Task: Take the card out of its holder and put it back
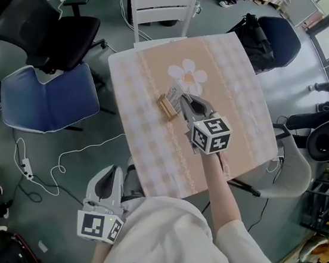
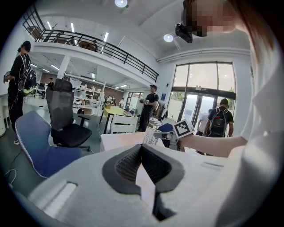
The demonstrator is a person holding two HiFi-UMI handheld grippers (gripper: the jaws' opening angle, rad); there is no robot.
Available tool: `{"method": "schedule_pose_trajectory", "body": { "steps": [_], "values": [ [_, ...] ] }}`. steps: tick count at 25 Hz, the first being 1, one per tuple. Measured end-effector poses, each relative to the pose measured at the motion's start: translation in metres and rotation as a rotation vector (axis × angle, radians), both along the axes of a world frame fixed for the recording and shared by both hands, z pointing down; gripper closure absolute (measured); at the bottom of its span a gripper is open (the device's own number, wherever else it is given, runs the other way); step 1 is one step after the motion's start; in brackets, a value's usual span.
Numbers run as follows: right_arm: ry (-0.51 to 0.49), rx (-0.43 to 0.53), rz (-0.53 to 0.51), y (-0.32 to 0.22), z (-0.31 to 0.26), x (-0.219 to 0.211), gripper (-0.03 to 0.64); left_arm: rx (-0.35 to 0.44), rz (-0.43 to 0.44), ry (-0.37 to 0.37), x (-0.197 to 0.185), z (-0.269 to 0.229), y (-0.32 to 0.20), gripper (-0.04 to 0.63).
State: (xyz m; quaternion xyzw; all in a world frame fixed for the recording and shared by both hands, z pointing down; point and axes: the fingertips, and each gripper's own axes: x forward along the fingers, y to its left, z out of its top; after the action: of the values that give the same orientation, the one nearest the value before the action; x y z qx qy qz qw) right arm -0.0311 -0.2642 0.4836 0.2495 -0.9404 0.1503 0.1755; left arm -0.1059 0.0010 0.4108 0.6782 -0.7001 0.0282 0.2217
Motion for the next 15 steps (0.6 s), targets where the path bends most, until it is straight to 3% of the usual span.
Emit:
{"method": "schedule_pose_trajectory", "body": {
  "steps": [15],
  "values": [
    [-0.020, 0.001, 0.005, -0.0026, -0.0003, -0.0050, 0.598, 0.000, -0.009, 0.013, -0.0025, 0.0007, 0.0012, 0.595]
  ]
}}
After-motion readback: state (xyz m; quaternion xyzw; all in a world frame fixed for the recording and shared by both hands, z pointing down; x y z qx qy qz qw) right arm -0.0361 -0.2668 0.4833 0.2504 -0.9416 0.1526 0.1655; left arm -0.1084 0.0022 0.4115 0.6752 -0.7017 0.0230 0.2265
